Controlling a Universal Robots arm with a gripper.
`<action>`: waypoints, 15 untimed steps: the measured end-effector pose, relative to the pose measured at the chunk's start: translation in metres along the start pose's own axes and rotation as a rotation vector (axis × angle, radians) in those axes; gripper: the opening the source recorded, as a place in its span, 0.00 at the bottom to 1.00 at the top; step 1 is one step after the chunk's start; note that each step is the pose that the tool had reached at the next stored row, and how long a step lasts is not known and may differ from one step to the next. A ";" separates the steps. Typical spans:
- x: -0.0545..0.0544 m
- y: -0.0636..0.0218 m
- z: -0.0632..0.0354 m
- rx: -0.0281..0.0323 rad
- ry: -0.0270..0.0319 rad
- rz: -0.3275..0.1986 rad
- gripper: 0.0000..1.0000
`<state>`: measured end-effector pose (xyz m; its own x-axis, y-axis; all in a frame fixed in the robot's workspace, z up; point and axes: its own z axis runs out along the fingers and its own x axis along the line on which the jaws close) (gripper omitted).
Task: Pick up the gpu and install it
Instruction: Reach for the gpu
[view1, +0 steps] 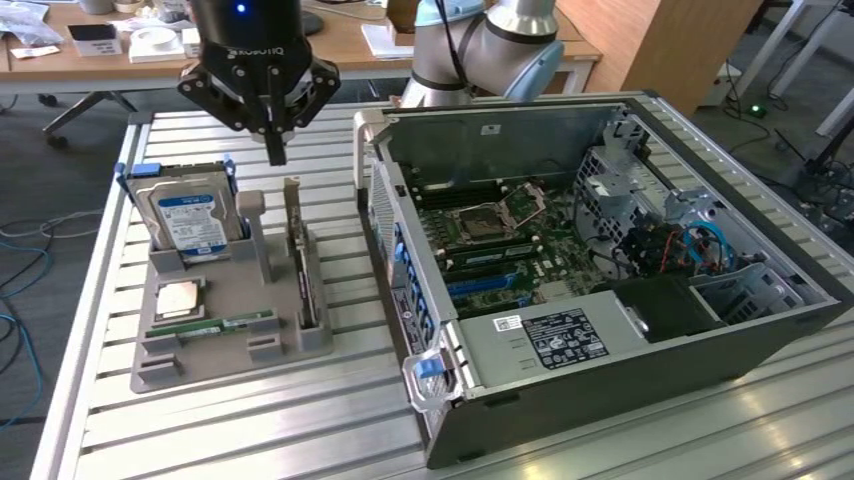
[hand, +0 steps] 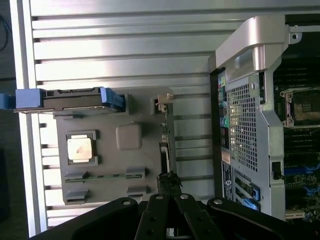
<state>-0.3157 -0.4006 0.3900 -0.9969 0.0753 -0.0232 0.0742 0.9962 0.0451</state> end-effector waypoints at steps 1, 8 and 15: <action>0.000 -0.0010 -0.0001 0.0001 0.0000 0.000 0.11; 0.002 -0.0088 -0.0004 0.0001 0.0000 0.000 0.11; 0.004 -0.0154 -0.0008 0.0000 -0.0001 0.000 0.11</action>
<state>-0.3211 -0.4157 0.3899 -0.9969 0.0754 -0.0233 0.0743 0.9962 0.0451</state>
